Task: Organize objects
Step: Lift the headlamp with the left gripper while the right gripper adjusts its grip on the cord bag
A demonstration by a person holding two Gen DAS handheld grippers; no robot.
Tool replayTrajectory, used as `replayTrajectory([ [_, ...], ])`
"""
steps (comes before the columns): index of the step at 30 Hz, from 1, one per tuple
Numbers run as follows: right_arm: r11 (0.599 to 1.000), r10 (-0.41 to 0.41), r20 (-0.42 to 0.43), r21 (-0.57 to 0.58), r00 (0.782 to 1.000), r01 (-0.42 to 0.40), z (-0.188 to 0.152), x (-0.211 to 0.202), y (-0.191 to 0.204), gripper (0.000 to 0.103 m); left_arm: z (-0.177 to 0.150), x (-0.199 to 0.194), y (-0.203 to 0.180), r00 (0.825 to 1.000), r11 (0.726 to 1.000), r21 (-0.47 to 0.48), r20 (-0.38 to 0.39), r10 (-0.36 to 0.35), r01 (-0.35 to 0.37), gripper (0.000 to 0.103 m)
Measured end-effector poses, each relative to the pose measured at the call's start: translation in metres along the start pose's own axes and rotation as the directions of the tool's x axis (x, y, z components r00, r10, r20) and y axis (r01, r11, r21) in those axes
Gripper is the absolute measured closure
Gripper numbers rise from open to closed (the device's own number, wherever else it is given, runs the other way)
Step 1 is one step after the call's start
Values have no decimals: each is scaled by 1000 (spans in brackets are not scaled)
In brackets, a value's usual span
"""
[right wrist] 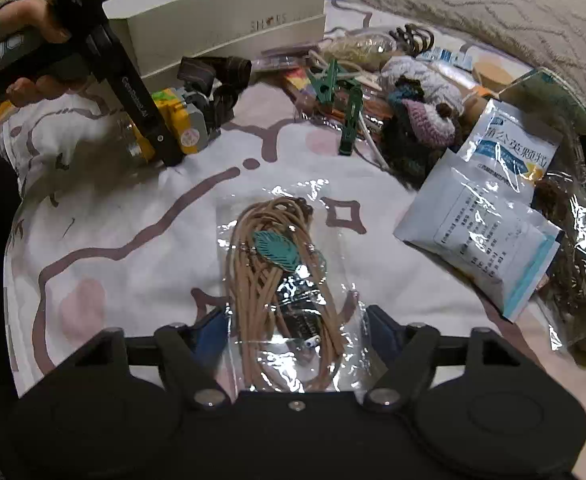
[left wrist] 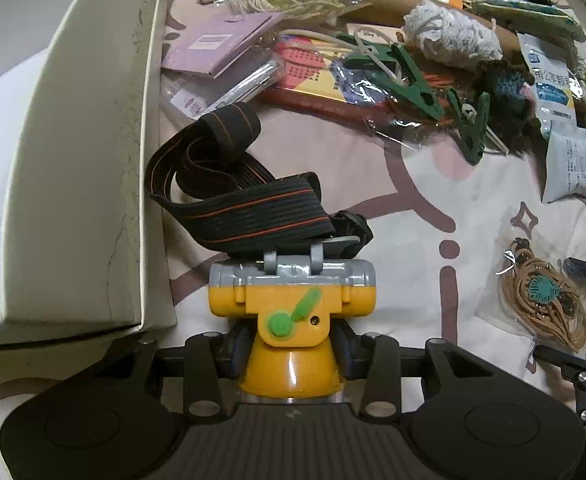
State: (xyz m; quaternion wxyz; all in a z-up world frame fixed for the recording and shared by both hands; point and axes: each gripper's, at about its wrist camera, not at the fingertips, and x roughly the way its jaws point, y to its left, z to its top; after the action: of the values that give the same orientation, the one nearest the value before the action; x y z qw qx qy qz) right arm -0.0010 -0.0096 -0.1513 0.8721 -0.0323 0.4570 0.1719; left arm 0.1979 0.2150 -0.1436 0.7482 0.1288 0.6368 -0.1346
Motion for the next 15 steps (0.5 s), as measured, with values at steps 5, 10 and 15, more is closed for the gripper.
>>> replayTrajectory([
  [5,999,-28,24,34,999,27,-4,-1,3,31,-10,-3,-5,999,1000,4,51,13,-14,60],
  [10,996,-58,15,75,998,57,-2,0,6,31,-25,-7,-4,993,1000,10,116,12,-13,60],
  [15,989,-84,29,123,996,80,-4,-3,12,41,-43,-14,-8,979,1000,24,205,14,-19,60],
])
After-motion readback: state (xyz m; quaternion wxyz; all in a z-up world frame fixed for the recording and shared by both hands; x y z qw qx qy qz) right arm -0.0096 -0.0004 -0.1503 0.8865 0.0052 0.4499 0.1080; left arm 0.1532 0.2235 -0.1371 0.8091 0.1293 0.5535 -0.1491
